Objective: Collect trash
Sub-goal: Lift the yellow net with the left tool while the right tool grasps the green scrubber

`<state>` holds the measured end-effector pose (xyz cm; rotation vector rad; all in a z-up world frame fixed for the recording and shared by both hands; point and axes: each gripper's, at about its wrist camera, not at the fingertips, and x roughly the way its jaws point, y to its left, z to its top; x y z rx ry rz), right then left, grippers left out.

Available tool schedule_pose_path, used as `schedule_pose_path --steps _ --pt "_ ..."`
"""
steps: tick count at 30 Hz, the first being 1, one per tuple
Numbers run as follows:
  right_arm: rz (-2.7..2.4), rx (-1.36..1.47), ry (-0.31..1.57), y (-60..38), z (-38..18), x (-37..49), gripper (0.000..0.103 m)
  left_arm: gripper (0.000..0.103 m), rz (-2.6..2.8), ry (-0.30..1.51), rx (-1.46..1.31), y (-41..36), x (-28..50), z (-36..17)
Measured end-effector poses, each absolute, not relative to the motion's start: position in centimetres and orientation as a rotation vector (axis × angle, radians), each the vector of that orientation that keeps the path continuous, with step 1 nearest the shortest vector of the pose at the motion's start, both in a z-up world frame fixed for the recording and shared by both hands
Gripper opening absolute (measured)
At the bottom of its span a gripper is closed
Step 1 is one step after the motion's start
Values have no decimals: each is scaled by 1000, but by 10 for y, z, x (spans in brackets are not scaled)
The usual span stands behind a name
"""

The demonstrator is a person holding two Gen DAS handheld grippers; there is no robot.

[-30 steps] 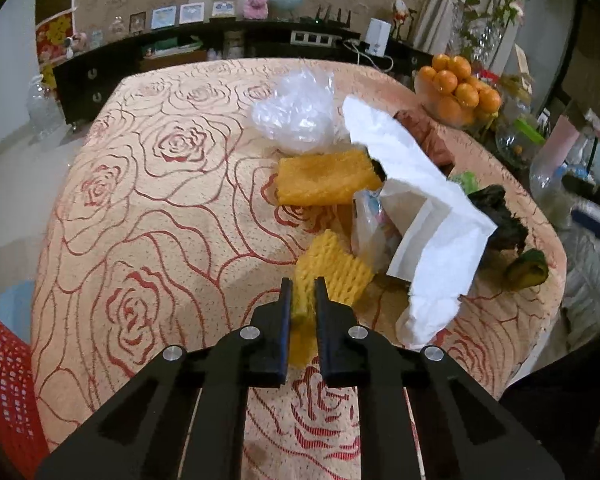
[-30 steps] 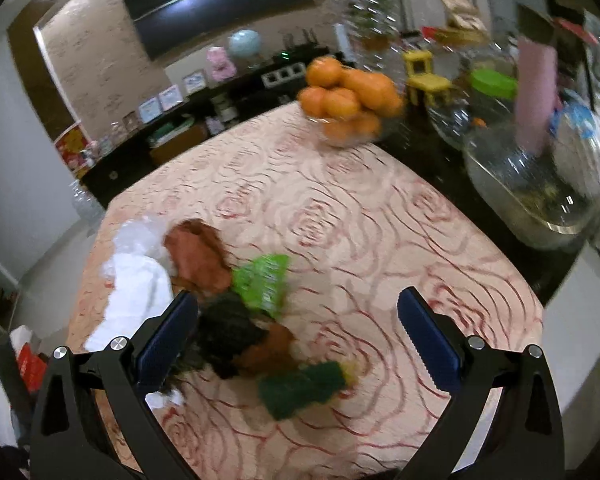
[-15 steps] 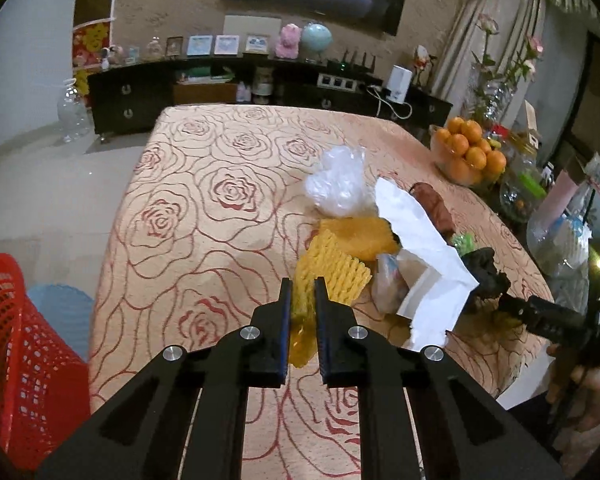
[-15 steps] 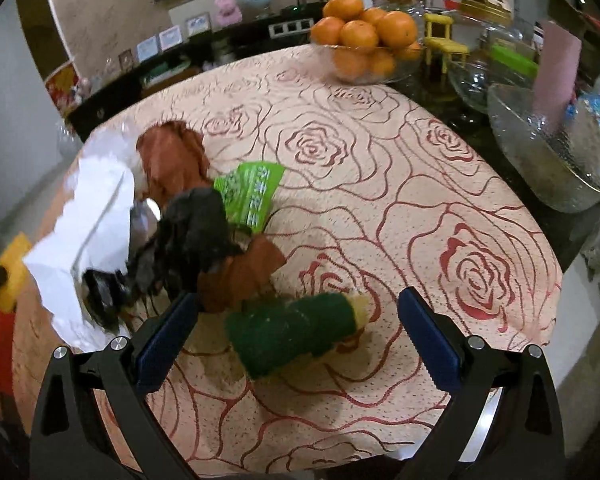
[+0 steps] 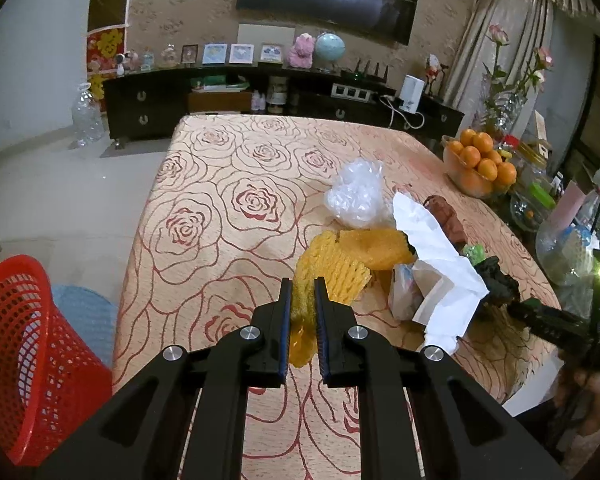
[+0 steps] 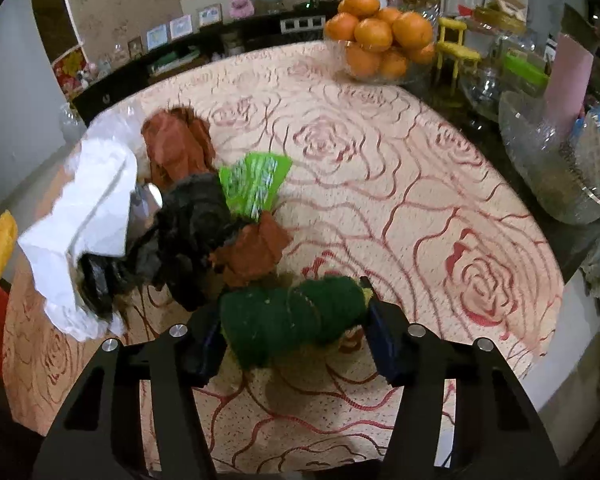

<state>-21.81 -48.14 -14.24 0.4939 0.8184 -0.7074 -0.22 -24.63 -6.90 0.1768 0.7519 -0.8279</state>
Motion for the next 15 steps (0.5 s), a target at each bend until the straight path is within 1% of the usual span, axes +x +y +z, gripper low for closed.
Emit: schedule_pose_path --steps 8,15 --pt "-714 464 652 -476 -98 -221 57 10 -808 691 158 -237 -6 -48" --pt "-647 400 602 -460 -75 -202 57 10 -779 652 134 -225 -5 -30"
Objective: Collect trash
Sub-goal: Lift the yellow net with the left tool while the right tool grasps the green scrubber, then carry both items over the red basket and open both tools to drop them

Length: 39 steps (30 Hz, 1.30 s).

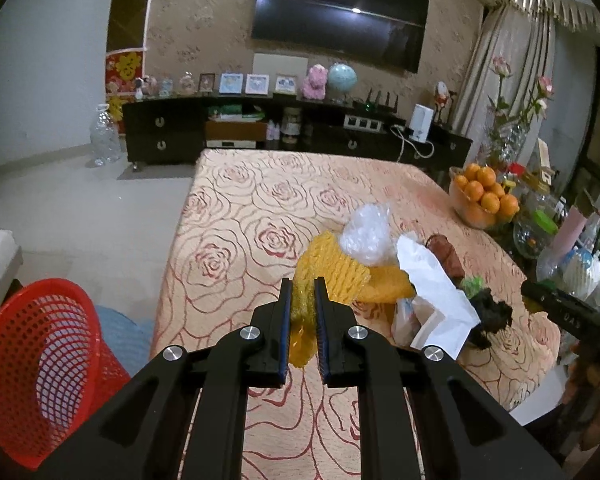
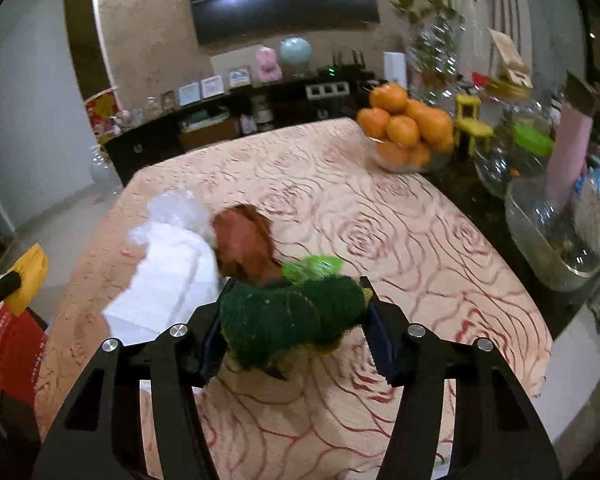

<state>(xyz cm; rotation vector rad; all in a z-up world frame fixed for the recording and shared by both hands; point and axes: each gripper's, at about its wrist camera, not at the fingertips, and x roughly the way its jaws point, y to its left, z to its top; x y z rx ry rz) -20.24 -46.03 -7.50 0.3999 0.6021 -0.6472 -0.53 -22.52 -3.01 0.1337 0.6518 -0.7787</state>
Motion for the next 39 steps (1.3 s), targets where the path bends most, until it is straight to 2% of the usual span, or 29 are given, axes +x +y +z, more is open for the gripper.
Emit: schedule_pose_path --steps 19,29,39 --pt "-415 253 571 -382 -29 -107 57 10 -620 558 111 -180 9 1" --pt "-219 137 528 -320 19 -42 57 10 -452 491 127 -117 22 42" --pt "-17 105 516 -267 26 3 57 10 -264 569 62 -52 56 16"
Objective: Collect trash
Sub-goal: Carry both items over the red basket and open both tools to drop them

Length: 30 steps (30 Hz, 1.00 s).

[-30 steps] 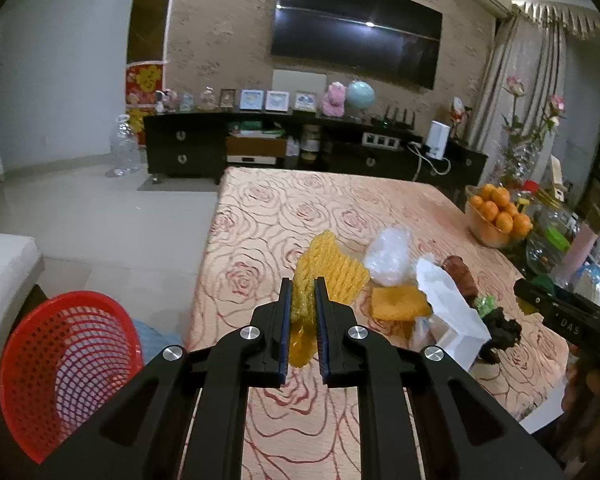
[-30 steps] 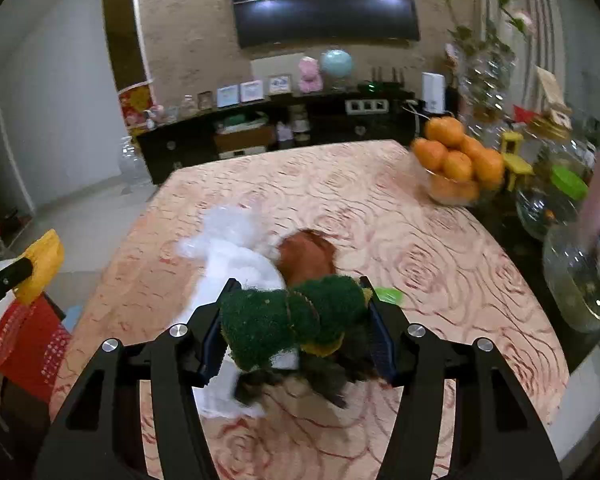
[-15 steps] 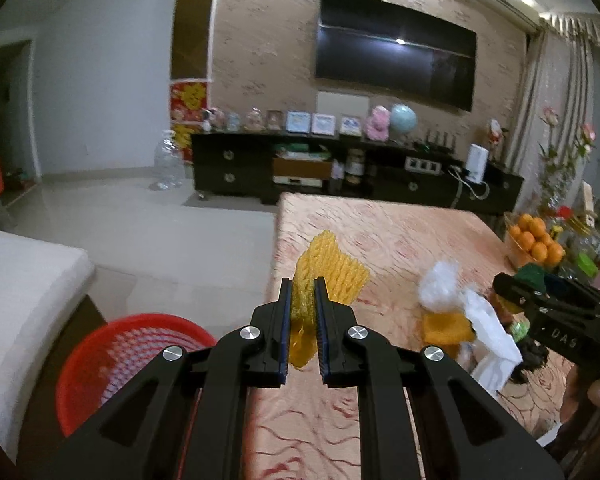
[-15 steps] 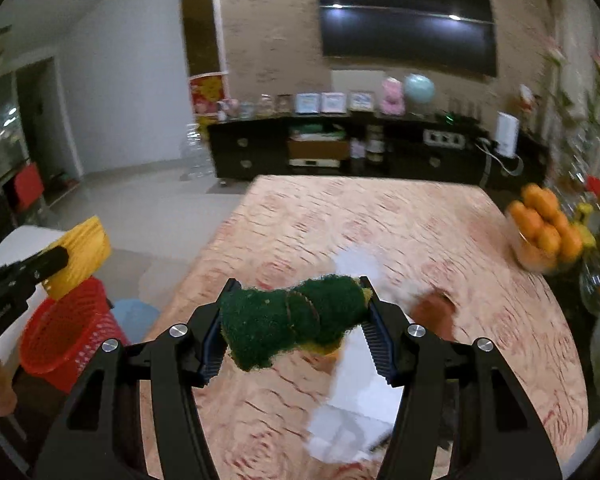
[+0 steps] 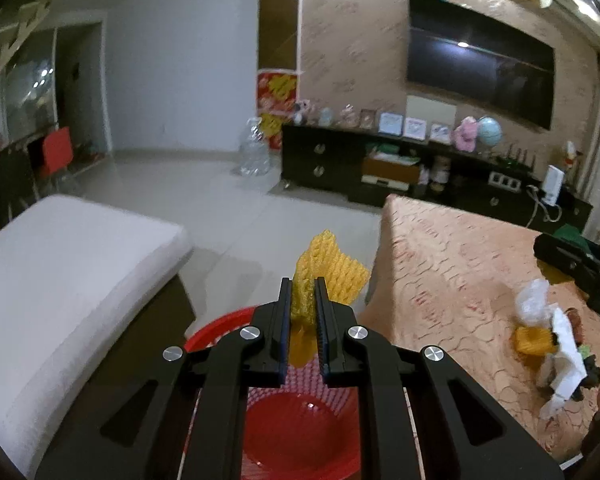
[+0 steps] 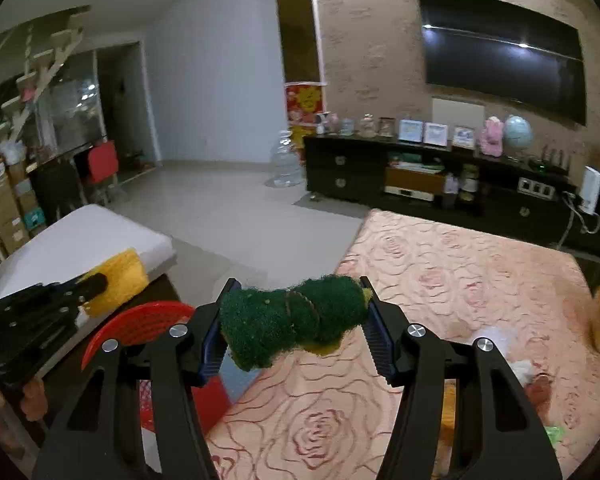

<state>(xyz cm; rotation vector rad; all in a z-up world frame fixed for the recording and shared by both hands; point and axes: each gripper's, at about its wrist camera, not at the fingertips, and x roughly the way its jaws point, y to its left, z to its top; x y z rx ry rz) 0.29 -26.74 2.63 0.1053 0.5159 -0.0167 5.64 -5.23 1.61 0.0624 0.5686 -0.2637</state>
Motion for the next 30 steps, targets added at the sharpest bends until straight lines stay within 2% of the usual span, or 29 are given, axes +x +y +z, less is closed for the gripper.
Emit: schedule_pose_path --steps 13,30 --pt "136 102 596 -211 10 32 57 10 -209 627 100 -32 65 -2" --pt "230 112 709 -170 -20 67 57 11 -178 833 133 -13 93 -43"
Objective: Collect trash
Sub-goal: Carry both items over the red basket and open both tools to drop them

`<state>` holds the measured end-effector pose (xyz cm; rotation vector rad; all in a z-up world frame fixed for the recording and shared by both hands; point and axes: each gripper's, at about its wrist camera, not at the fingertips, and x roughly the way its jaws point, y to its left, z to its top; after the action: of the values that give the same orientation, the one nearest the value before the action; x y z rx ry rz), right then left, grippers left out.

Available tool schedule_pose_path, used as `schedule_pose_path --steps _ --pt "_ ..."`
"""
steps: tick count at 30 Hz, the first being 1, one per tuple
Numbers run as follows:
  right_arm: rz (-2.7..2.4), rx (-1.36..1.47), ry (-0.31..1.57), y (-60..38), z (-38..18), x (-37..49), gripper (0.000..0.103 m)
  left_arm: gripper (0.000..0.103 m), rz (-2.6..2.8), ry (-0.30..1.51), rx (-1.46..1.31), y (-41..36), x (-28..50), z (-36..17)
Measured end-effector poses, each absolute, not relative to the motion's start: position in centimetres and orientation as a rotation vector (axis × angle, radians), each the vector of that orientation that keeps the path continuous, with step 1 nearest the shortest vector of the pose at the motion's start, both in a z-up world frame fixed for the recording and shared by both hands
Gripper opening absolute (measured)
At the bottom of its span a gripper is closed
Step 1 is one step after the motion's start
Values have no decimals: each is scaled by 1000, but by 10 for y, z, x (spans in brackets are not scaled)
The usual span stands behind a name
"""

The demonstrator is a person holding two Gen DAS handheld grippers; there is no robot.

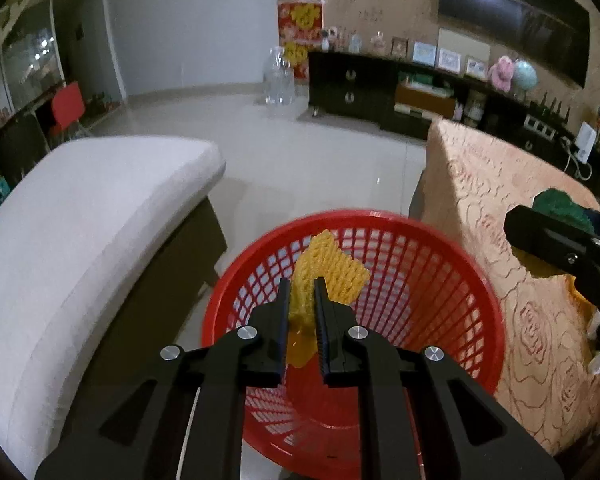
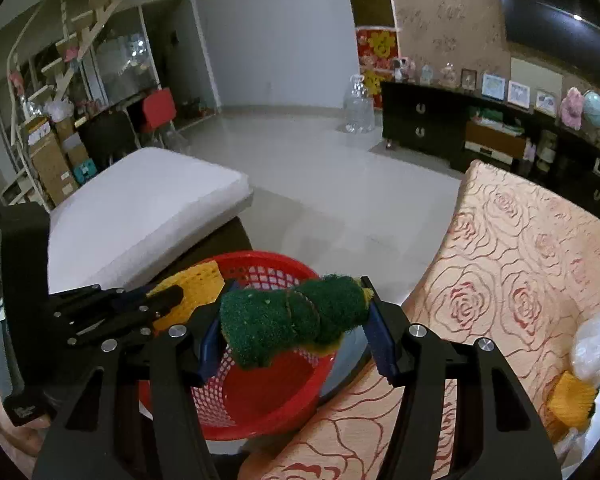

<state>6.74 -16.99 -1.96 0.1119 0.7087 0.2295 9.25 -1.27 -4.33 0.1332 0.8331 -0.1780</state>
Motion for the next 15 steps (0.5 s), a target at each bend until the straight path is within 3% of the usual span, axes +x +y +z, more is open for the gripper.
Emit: schedule_pose_path --steps 5,8,15 --pt "248 103 747 -159 -30 73 58 11 -167 881 141 -9 97 -53" --pt "262 106 768 -155 -35 76 61 18 -174 895 132 -7 98 -56" --pt "282 147 770 -159 -34 74 78 51 -173 877 116 -3 96 -53"
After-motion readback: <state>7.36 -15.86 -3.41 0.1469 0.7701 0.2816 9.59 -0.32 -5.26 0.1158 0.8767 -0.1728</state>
